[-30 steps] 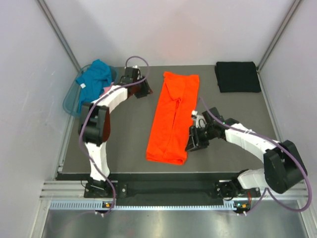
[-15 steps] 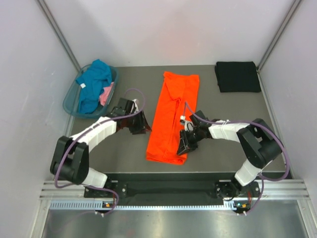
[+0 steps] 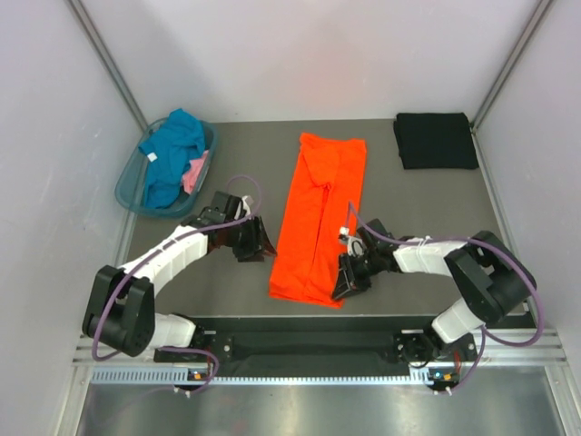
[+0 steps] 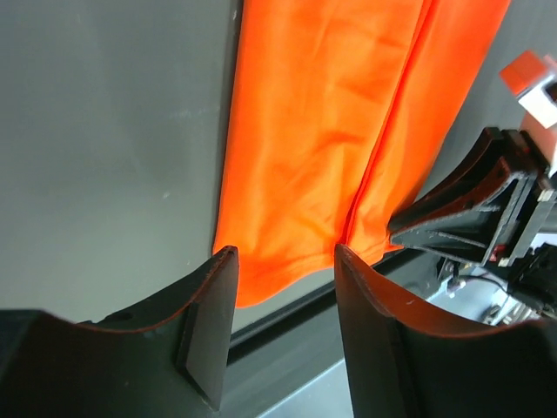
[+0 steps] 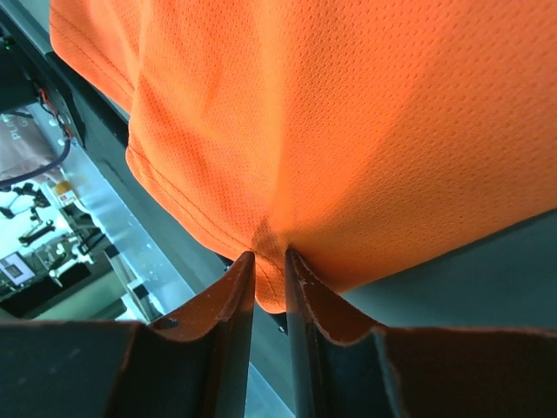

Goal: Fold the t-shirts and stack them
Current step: Fold the tshirt

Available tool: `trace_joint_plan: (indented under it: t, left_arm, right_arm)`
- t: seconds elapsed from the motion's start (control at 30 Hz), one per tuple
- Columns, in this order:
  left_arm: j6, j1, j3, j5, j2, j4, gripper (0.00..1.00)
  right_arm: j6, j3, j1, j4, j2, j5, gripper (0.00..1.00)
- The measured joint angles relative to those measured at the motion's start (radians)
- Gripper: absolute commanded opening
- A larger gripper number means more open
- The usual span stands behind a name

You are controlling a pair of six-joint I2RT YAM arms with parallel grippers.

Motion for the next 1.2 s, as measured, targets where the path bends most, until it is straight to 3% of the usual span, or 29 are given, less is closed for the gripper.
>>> trace_joint_plan:
  t: [0.07,0.2,0.4,0.47,0.57,0.6,0.7,0.87,1.2]
  left_arm:
    - [0.003,0.0,-0.003,0.011,0.002,-0.019,0.56]
    - [0.006,-0.014,-0.018,0.031,0.027,-0.037,0.55]
    - [-0.009,-0.043,-0.046,-0.006,0.066,-0.094,0.48]
    - [-0.026,-0.05,-0.053,-0.018,0.066,-0.1,0.33]
    - [-0.048,-0.056,-0.059,-0.027,0.063,-0.101,0.22]
    - [-0.056,-0.059,-0.06,-0.029,0.056,-0.098,0.22]
    - [-0.084,-0.076,-0.06,-0.043,-0.015,-0.084,0.21]
    - [-0.122,-0.092,-0.05,-0.028,-0.077,-0.019,0.18]
    - [-0.159,-0.157,-0.183,0.056,0.114,0.111,0.13]
  right_arm:
    - [0.01,-0.004,0.0,0.001,-0.007,0.003,0.24]
    - [0.009,-0.003,0.002,-0.049,-0.079,0.055,0.44]
    - [-0.001,0.011,0.002,-0.16,-0.24,0.153,0.51]
    - [0.001,0.01,0.002,-0.165,-0.27,0.162,0.5]
    - [0.018,0.008,0.002,-0.14,-0.273,0.152,0.32]
    - [0.026,0.006,0.002,-0.123,-0.267,0.145,0.2]
    - [0.057,0.007,0.002,-0.048,-0.206,0.103,0.11]
    - [0.096,0.007,0.003,0.038,-0.087,0.027,0.1]
    - [0.07,-0.109,0.004,0.1,-0.039,-0.048,0.09]
